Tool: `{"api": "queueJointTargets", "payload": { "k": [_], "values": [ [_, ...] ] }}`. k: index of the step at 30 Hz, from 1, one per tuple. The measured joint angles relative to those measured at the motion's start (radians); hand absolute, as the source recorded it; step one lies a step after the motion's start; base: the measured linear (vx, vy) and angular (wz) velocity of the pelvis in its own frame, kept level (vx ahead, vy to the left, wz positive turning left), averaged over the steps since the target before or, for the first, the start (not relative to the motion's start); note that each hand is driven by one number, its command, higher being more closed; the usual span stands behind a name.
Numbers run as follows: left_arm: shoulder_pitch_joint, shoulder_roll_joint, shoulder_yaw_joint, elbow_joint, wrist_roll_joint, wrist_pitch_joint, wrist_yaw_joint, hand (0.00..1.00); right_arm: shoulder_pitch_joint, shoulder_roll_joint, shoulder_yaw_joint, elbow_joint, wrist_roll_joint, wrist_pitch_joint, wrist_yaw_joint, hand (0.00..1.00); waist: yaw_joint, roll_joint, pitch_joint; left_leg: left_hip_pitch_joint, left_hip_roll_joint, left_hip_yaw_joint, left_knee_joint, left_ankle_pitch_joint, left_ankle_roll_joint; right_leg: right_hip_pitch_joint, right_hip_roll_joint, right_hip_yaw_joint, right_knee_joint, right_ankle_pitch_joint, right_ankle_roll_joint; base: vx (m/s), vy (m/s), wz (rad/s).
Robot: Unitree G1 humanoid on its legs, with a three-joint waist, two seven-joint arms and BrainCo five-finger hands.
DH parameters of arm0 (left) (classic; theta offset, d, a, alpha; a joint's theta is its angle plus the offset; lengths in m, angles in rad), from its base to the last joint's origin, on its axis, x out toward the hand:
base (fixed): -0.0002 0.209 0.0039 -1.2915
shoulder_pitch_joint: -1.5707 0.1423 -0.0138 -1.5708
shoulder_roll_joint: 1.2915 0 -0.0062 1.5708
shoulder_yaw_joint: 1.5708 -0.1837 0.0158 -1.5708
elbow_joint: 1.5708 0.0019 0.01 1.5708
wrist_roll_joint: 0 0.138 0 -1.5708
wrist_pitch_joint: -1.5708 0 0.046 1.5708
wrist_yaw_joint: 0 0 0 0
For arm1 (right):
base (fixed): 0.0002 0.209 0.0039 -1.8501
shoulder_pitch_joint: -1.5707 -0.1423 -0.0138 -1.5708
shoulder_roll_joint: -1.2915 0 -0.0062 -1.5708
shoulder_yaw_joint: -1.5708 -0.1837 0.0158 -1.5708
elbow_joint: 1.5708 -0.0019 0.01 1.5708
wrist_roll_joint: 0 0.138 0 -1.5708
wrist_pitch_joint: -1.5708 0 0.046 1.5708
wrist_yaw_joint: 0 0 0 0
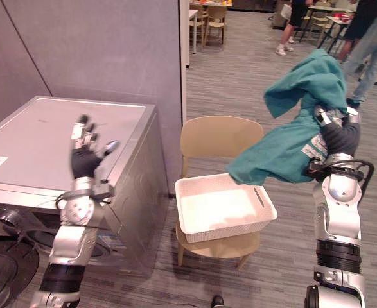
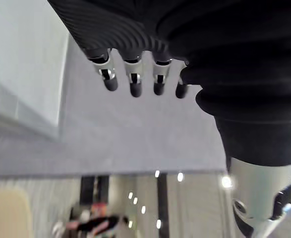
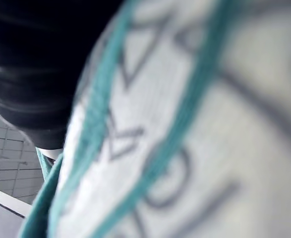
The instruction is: Pick up the laundry basket with both hands and put the clothes into the washing machine.
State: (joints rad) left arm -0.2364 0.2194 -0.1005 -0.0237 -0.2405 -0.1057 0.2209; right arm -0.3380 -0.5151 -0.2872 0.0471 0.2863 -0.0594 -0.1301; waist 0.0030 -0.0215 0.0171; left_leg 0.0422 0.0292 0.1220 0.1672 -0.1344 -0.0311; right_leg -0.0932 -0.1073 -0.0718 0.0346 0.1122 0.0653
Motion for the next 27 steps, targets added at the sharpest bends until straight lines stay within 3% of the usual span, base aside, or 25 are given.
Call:
{"api": "queueJointTargets", "payload": {
  "k": [1,4,10,27],
  "values": [
    [-0.041,0.010,-0.053,0.062,-0.031,0.002,-0.025,0.00,-0.022,0.000,0.037,-0.006,0.000,0.000,0.004,1.00,-0.018,0.000,0.000,0.000,-0.004,0.015,-0.008,0.001,0.001,0.001,0.000,0.020,-0.023,0.000,0.000,-0.07,0.027,-0.28],
    [-0.135,0.030,-0.149,0.194,-0.069,0.023,-0.066,0.00,-0.030,0.000,0.082,-0.038,0.023,0.001,0.006,1.00,-0.034,0.000,0.000,-0.002,-0.011,0.031,-0.011,0.002,0.002,0.000,0.001,0.049,-0.051,0.029,0.000,-0.04,0.032,-0.22],
    [-0.320,0.042,-0.290,0.355,-0.074,0.052,-0.091,0.00,-0.072,0.009,0.152,-0.053,0.042,0.002,0.006,1.00,-0.076,0.001,-0.001,0.000,-0.020,0.059,-0.012,0.001,0.002,-0.005,0.002,0.080,-0.074,0.077,0.000,-0.01,0.016,-0.15],
    [-0.613,-0.033,-0.417,0.602,-0.182,0.080,-0.077,0.00,-0.136,0.076,0.267,-0.073,0.067,0.002,0.005,1.00,-0.103,0.013,0.007,-0.002,-0.030,0.075,-0.013,0.000,0.004,-0.017,-0.002,0.109,-0.075,0.079,0.001,0.00,-0.001,-0.03]
  ]
}}
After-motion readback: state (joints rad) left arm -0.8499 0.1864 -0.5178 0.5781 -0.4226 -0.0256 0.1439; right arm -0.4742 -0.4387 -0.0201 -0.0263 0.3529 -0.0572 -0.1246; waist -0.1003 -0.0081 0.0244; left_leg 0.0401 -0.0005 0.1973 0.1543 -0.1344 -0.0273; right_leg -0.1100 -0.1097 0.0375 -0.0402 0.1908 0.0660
